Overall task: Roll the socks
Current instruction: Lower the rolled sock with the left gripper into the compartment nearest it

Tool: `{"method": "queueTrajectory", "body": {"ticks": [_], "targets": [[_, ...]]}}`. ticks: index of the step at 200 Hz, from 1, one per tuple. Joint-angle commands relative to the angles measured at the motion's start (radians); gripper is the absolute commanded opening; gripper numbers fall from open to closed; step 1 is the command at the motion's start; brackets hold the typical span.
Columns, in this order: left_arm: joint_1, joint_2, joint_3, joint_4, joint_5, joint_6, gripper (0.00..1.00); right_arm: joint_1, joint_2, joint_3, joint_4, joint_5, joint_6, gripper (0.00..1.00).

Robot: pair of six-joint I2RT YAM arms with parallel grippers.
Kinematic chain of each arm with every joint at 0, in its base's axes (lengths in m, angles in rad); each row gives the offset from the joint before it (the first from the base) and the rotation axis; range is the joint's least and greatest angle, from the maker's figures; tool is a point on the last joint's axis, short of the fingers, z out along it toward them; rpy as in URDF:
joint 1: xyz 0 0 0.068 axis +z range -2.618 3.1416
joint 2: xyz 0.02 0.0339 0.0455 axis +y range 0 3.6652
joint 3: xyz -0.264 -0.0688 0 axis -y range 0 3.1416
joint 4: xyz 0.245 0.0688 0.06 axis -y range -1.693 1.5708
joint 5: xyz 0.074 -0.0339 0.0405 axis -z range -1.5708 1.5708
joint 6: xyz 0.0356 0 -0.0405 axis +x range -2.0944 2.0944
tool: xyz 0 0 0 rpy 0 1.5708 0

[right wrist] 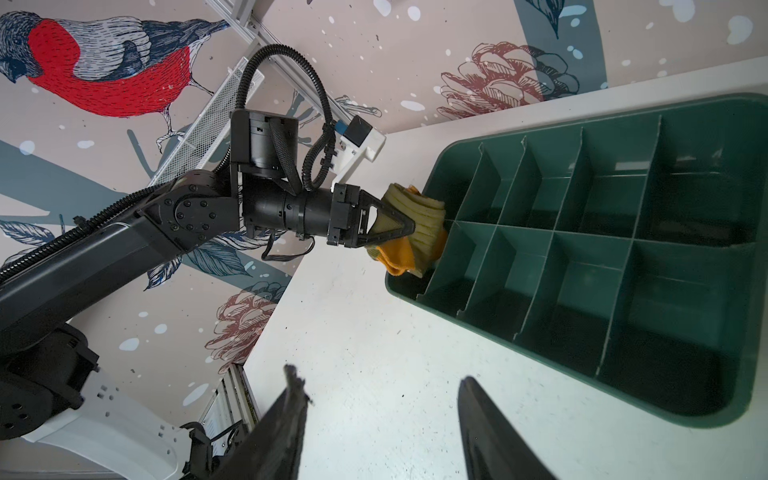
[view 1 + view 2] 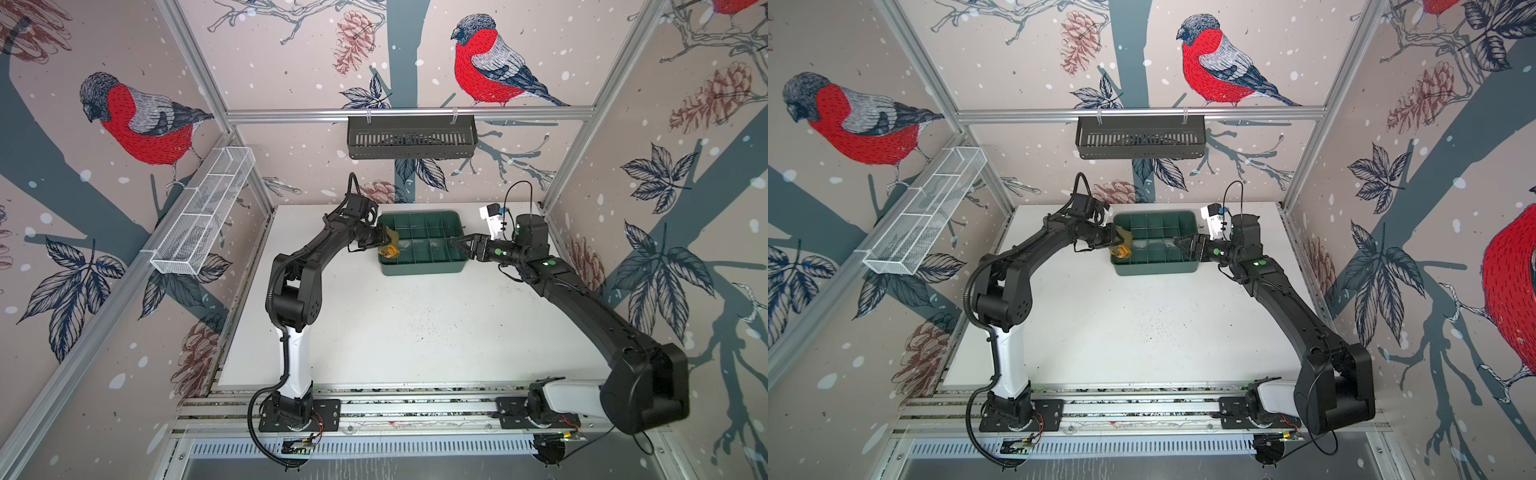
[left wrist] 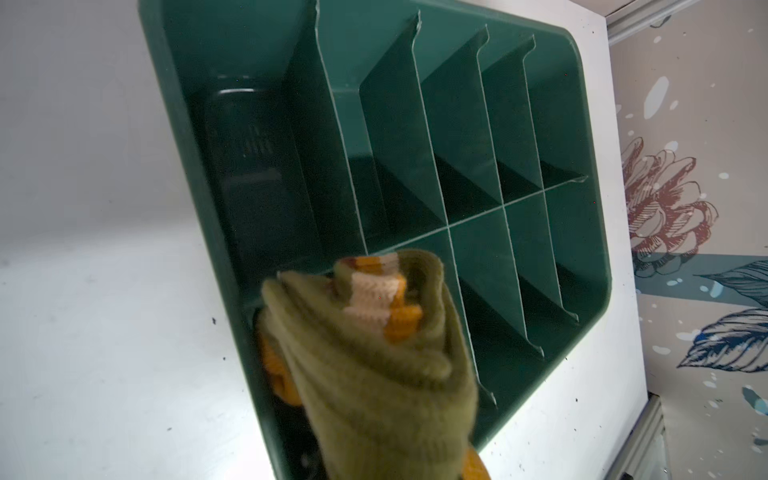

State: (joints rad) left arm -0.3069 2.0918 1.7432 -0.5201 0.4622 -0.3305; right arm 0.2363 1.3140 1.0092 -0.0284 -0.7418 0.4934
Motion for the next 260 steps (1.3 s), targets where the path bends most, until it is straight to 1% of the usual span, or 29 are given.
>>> {"method": "queueTrajectory", "body": {"ticks": [1,18,46,78,143,156,169,229,260], "targets": [[-0.016,0.045,0.081,-0.129,-0.103,0.05,0.0,-0.011,-0.011,-0.011,0.007,-0.02,-0.019,0.59],[-0.033,0.085,0.146,-0.199,-0.164,0.066,0.0,-0.022,-0.016,-0.019,0.01,-0.027,-0.018,0.59],[-0.045,0.146,0.226,-0.269,-0.198,0.07,0.0,-0.033,-0.024,-0.032,0.018,-0.035,-0.015,0.59],[-0.072,0.21,0.344,-0.412,-0.325,0.09,0.0,-0.046,-0.026,-0.037,0.016,-0.046,-0.022,0.59],[-0.092,0.2,0.352,-0.503,-0.569,0.074,0.0,-0.057,-0.029,-0.05,0.022,-0.056,-0.024,0.59],[-0.097,0.194,0.342,-0.496,-0.577,0.072,0.0,-0.06,-0.029,-0.053,0.026,-0.059,-0.023,0.59],[-0.104,0.198,0.341,-0.488,-0.56,0.077,0.0,-0.06,-0.029,-0.055,0.028,-0.062,-0.02,0.59],[-0.136,0.319,0.457,-0.563,-0.607,0.077,0.0,-0.071,-0.041,-0.061,0.021,-0.064,-0.025,0.59],[-0.141,0.34,0.446,-0.565,-0.623,0.078,0.0,-0.074,-0.04,-0.06,0.018,-0.066,-0.026,0.59]]}}
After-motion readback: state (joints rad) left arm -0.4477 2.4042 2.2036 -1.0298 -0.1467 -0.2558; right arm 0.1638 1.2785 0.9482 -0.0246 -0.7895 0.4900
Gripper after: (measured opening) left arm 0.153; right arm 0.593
